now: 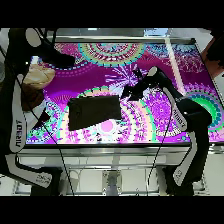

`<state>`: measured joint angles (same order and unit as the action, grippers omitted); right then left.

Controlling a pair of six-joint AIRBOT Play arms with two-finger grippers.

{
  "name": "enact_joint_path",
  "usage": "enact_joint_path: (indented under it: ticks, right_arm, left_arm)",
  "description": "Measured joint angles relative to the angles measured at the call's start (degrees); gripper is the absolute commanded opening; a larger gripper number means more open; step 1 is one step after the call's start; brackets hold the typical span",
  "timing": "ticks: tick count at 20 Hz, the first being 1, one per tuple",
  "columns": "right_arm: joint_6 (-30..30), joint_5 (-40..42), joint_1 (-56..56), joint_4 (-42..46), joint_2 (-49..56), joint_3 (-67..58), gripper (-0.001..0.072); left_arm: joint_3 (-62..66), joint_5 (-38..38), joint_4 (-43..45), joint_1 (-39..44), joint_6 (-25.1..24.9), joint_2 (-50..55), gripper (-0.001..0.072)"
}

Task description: Fold the shirts.

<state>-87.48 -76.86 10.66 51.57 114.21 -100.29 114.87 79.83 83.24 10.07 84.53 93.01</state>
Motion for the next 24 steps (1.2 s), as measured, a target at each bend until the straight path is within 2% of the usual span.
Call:
enact_joint_path:
  ticks: [8,9,10,11,14,17,20,24]
  right_arm:
    - [6.1,3.8,2.4,-14.1,6.5,1.3,0.0536]
    - [6.8,3.6,3.1,-15.0,6.9,1.3,0.0397]
    - [7.3,3.2,3.8,-15.5,7.2,1.4,0.0059]
    - [8.0,2.4,4.5,-16.2,7.5,1.4,0.0029]
    - [10.3,1.4,5.3,-19.9,7.5,1.4,0.0028]
    - [11.2,1.6,2.4,-20.1,5.0,1.4,0.0028]
    - [9.2,0.8,-4.1,-14.0,-0.2,1.3,0.0028]
    - [3.7,-4.1,-17.9,0.7,-9.7,1.3,0.0029]
  left_arm:
    - [0.0,-1.8,-0.3,0.0,1.3,0.0,0.0011]
    - [0.0,-1.6,-0.3,0.0,1.3,0.0,0.0011]
    - [0.0,-1.3,-0.3,0.0,1.4,0.0,0.0011]
    - [0.0,-1.1,-0.3,0.0,1.4,0.0,0.0011]
    - [0.0,0.2,-0.3,0.0,1.4,0.0,0.0011]
    - [0.0,1.5,-0.3,0.0,1.4,0.0,0.0012]
    - [0.0,2.2,-0.3,0.0,1.5,0.0,0.0011]
    - [0.0,2.5,-0.3,0.0,1.9,0.0,0.0012]
